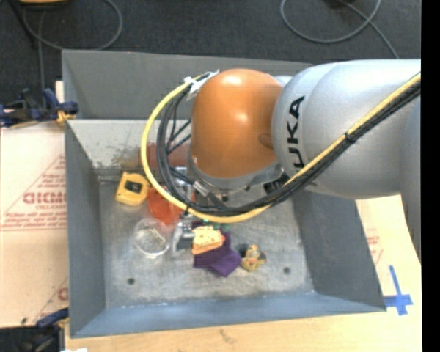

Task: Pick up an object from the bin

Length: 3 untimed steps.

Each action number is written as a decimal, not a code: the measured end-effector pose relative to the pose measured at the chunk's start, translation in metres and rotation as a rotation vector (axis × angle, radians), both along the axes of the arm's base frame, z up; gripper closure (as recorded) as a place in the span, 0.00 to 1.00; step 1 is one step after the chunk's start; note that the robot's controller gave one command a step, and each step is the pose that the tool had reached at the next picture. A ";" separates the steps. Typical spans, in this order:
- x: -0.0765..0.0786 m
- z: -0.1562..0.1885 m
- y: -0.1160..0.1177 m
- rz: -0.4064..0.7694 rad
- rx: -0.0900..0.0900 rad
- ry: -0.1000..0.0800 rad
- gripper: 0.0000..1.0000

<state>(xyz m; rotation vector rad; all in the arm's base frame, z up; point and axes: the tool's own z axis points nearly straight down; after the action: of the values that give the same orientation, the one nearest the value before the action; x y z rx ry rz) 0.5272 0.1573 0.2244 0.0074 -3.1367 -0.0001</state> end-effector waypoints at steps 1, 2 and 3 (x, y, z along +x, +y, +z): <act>0.002 0.004 -0.001 -0.004 0.001 -0.008 0.00; 0.039 -0.054 -0.012 -0.084 0.003 -0.013 0.00; 0.103 -0.074 -0.044 -0.055 0.000 -0.012 0.00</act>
Offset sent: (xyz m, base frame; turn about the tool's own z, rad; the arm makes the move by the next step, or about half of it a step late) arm 0.0941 -0.0311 -0.1544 0.2163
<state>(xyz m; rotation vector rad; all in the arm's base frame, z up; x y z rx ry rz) 0.6301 0.1131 0.1506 -0.0792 -3.1475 -0.0009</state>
